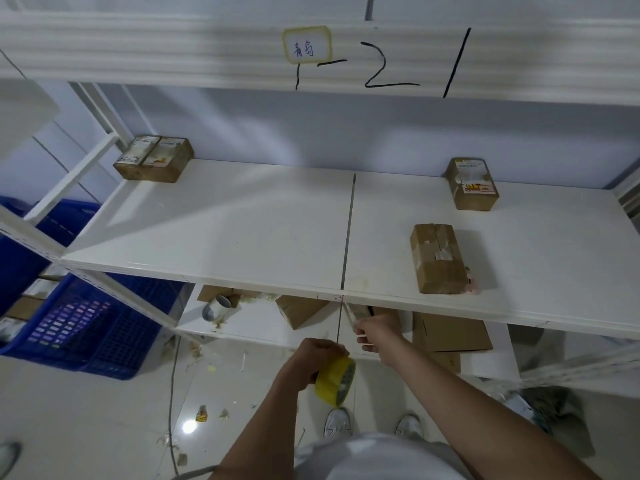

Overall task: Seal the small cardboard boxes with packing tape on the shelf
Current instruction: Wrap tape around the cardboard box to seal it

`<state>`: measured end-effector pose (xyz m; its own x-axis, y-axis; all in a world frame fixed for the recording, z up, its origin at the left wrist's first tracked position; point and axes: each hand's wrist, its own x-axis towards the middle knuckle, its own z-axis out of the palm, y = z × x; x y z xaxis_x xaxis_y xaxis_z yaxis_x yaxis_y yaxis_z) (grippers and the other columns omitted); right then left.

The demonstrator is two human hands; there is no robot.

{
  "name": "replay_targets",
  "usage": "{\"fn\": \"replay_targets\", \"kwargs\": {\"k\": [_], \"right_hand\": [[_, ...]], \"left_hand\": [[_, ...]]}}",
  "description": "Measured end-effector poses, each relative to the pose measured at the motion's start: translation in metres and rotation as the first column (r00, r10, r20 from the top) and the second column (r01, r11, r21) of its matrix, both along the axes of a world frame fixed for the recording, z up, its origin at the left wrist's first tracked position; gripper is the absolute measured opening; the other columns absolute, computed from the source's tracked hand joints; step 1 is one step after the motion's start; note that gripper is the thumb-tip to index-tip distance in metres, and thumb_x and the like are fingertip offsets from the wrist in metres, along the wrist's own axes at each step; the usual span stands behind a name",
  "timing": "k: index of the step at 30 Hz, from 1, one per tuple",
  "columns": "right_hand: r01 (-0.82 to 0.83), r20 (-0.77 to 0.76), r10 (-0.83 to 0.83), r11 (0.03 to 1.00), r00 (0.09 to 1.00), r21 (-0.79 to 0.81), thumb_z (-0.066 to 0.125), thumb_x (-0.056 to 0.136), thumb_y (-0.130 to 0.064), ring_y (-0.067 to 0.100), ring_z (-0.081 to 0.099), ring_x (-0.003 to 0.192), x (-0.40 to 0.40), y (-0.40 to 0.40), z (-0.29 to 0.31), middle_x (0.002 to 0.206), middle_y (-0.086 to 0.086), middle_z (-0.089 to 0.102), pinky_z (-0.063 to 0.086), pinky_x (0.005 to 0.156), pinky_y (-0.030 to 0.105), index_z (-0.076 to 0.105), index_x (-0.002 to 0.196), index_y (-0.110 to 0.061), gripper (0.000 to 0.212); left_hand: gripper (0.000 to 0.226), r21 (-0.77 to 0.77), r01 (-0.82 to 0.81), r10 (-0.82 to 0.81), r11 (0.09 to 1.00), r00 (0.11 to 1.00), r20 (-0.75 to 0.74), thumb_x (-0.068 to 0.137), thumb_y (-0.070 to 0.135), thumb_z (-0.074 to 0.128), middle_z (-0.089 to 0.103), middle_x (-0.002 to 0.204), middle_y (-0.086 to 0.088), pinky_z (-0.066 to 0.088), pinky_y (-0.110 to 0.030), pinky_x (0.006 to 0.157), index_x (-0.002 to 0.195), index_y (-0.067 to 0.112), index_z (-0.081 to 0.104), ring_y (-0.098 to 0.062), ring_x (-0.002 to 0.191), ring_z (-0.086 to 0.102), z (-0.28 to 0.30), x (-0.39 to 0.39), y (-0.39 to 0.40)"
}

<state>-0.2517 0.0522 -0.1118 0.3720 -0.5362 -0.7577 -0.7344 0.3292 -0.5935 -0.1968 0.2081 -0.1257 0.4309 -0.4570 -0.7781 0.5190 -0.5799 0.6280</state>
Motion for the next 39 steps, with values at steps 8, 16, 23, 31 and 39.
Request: {"fn": "replay_targets", "kwargs": {"k": [8, 16, 23, 31, 39], "right_hand": [[-0.043, -0.012, 0.046, 0.980, 0.999, 0.195, 0.063, 0.096, -0.013, 0.019, 0.059, 0.068, -0.006, -0.002, -0.003, 0.082, 0.006, 0.064, 0.050, 0.059, 0.029, 0.066, 0.109, -0.002, 0.017], [-0.034, -0.011, 0.037, 0.978, 0.999, 0.207, 0.059, 0.099, -0.014, 0.020, 0.060, 0.069, -0.007, -0.002, -0.004, 0.081, 0.008, 0.063, 0.051, 0.061, 0.029, 0.064, 0.087, -0.004, 0.016], [-0.126, -0.011, 0.126, 0.992, 0.992, 0.018, 0.055, 0.098, -0.018, 0.019, 0.055, 0.059, -0.005, 0.003, 0.023, 0.079, 0.008, 0.063, 0.048, 0.058, 0.029, 0.060, 0.085, -0.006, 0.018], [-0.441, 0.209, 0.469, 0.882, 0.858, -0.165, 0.071, 0.091, -0.039, 0.018, 0.070, 0.087, -0.002, 0.018, 0.076, 0.098, 0.006, 0.073, 0.062, 0.076, 0.033, 0.077, 0.097, -0.013, 0.027], [-0.423, 0.146, 0.458, 0.880, 0.877, -0.216, 0.077, 0.085, -0.010, 0.023, 0.071, 0.091, 0.005, 0.017, 0.080, 0.092, 0.008, 0.075, 0.062, 0.082, 0.038, 0.077, 0.080, -0.010, 0.005]], "left_hand": [[0.013, -0.075, -0.199, 0.198, 0.977, 0.980, -0.013, 0.091, 0.028, 0.071, 0.067, 0.113, -0.011, 0.060, -0.049, 0.083, 0.093, 0.019, 0.080, -0.034, 0.103, 0.065, -0.001, 0.013, 0.016], [0.032, -0.133, -0.237, 0.242, 0.962, 0.970, 0.029, 0.081, 0.037, 0.080, 0.067, 0.114, -0.012, 0.061, -0.046, 0.081, 0.104, 0.015, 0.076, -0.032, 0.102, 0.066, 0.019, 0.024, 0.009], [0.029, -0.191, -0.233, 0.250, 0.954, 0.965, 0.074, 0.088, 0.034, 0.074, 0.068, 0.110, -0.015, 0.059, -0.050, 0.085, 0.106, 0.012, 0.071, -0.033, 0.099, 0.068, 0.037, 0.021, 0.011], [0.030, -0.240, -0.177, 0.213, 0.954, 0.968, 0.132, 0.091, 0.034, 0.070, 0.075, 0.103, -0.010, 0.060, -0.035, 0.069, 0.112, 0.013, 0.070, -0.025, 0.089, 0.074, 0.069, 0.003, 0.011], [0.011, -0.193, -0.091, 0.128, 0.977, 0.973, 0.191, 0.093, 0.032, 0.068, 0.075, 0.097, -0.007, 0.060, -0.033, 0.070, 0.096, 0.024, 0.076, -0.021, 0.084, 0.073, 0.088, -0.002, 0.022]]}}
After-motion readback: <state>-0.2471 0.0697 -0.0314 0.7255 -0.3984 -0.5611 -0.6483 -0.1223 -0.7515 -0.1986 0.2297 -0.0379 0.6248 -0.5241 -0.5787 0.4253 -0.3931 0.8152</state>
